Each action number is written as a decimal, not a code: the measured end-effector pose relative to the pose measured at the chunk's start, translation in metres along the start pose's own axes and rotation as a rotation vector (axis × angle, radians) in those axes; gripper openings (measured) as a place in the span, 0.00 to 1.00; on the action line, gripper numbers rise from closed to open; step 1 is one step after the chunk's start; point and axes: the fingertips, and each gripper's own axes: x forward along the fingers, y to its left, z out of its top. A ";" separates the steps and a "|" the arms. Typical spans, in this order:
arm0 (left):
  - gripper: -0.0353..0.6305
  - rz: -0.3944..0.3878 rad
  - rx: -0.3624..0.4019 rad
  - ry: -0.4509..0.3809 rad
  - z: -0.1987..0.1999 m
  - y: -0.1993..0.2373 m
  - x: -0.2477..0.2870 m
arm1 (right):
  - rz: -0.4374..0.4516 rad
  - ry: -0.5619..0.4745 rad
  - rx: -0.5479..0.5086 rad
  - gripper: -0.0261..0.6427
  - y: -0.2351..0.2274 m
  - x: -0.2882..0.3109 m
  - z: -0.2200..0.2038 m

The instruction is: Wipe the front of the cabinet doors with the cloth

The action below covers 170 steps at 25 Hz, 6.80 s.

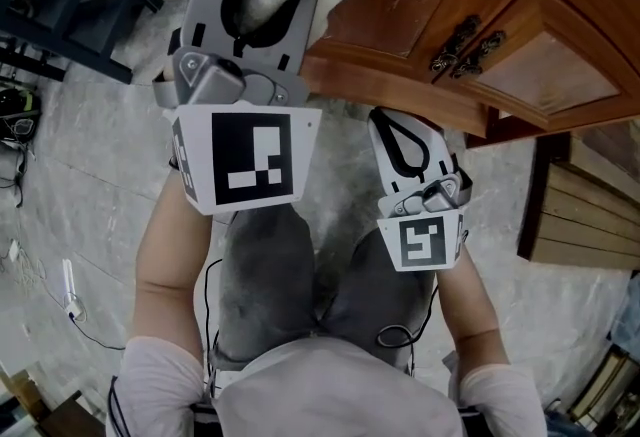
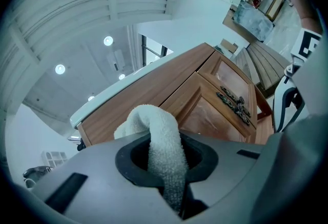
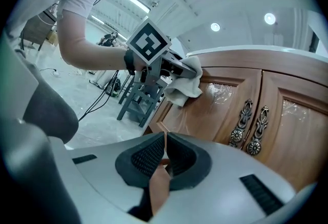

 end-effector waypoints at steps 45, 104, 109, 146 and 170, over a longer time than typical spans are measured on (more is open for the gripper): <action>0.16 -0.026 0.027 -0.075 0.028 -0.055 -0.010 | 0.036 -0.013 -0.017 0.10 0.019 -0.004 -0.018; 0.16 -0.150 0.070 -0.012 0.000 -0.116 0.027 | -0.094 0.054 0.016 0.10 -0.011 -0.043 -0.059; 0.16 -0.185 0.068 -0.040 0.020 -0.135 0.033 | -0.099 0.041 0.023 0.10 -0.015 -0.050 -0.063; 0.16 -0.055 0.059 0.261 -0.174 -0.061 -0.053 | -0.033 0.026 0.028 0.10 0.038 -0.002 -0.040; 0.16 -0.174 0.078 0.111 -0.115 -0.123 -0.010 | -0.101 0.055 0.048 0.10 0.010 -0.018 -0.070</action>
